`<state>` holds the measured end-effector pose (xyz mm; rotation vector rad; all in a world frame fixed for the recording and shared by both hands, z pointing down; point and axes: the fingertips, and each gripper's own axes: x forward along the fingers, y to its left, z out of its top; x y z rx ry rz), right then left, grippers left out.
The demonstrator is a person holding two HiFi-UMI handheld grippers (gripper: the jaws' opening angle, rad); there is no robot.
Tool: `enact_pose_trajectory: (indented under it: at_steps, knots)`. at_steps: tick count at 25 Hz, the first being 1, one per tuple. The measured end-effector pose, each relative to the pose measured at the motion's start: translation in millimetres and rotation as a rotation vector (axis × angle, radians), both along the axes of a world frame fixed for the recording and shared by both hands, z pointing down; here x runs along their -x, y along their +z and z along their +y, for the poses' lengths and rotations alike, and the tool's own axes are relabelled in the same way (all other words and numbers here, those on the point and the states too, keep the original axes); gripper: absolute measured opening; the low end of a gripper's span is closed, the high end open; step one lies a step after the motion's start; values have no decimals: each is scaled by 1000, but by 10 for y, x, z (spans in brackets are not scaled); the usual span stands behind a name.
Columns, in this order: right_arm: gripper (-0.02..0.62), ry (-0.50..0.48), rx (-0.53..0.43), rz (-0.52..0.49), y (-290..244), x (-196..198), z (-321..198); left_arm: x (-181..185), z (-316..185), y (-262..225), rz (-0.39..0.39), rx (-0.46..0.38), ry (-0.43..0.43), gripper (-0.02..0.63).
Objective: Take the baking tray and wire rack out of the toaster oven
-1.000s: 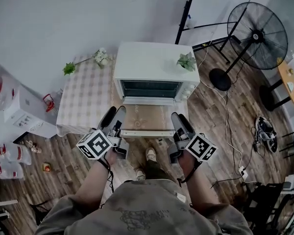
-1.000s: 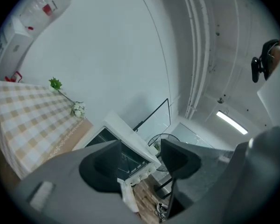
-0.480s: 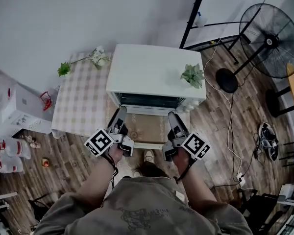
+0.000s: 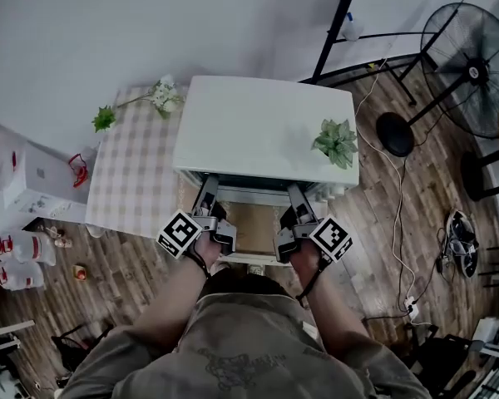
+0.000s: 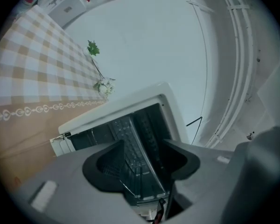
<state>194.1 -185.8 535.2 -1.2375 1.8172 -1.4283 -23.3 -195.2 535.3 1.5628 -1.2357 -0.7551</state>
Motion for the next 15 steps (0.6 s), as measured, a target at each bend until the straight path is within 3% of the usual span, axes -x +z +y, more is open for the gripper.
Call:
enact_pose_trajectory:
  at_steps: [6, 15]
  knots:
    - [246, 45, 3, -40, 199, 27, -259, 5, -275, 293, 87, 10, -46, 233]
    - [235, 156, -52, -143, 295, -50, -584, -152, -612, 181, 228, -114, 15, 214]
